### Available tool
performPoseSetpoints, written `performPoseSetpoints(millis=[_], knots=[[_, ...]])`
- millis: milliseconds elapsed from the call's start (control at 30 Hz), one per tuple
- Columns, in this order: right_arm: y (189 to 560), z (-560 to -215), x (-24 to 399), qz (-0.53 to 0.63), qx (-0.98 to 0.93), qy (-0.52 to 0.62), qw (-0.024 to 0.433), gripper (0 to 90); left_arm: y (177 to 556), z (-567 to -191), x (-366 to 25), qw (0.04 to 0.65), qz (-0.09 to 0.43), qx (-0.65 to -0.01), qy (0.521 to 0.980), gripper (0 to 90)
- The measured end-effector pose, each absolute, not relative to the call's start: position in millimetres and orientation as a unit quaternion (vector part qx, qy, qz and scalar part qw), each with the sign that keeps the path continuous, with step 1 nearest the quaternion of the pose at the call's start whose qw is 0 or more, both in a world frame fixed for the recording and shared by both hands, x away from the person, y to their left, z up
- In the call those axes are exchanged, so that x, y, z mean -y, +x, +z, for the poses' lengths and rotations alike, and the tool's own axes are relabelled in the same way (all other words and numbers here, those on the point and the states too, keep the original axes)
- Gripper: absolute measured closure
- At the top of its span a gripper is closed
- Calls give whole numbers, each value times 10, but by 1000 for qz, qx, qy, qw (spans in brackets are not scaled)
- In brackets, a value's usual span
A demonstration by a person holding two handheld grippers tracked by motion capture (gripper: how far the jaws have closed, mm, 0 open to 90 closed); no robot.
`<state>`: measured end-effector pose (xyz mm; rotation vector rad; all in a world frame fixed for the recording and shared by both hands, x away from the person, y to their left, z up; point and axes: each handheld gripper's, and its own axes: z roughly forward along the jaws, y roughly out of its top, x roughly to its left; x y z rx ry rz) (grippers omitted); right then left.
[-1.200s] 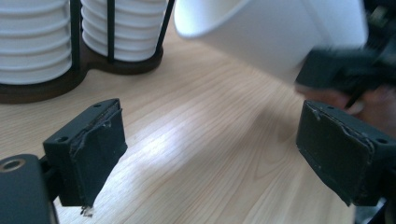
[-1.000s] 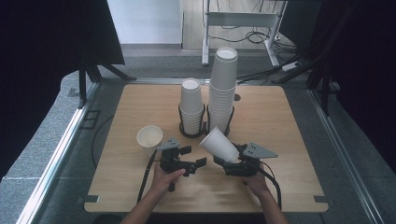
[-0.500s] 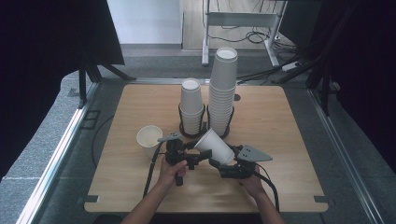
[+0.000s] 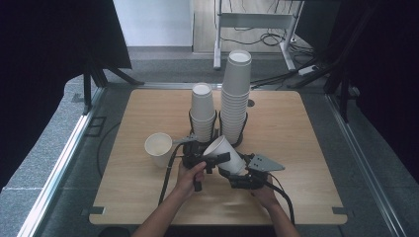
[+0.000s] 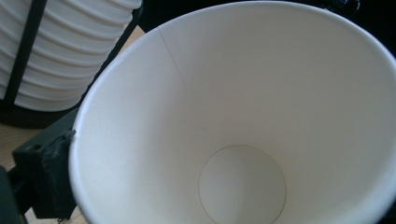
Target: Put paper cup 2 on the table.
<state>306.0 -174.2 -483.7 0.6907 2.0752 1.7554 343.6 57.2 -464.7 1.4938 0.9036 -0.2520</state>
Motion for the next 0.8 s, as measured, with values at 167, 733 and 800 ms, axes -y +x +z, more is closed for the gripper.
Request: performPoseSetpoints(millis=[167, 733, 800], knots=[[3066, -4850, 1744, 617, -731, 242, 162, 223, 3430, -4644, -543, 640, -114, -385, 655, 38], [3075, -4867, 1728, 610, -740, 235, 159, 211, 3357, -4619, -508, 640, -64, -372, 669, 109], [3076, -4867, 1727, 609, -740, 234, 160, 208, 3345, -4606, -500, 637, -53, -371, 673, 111]])
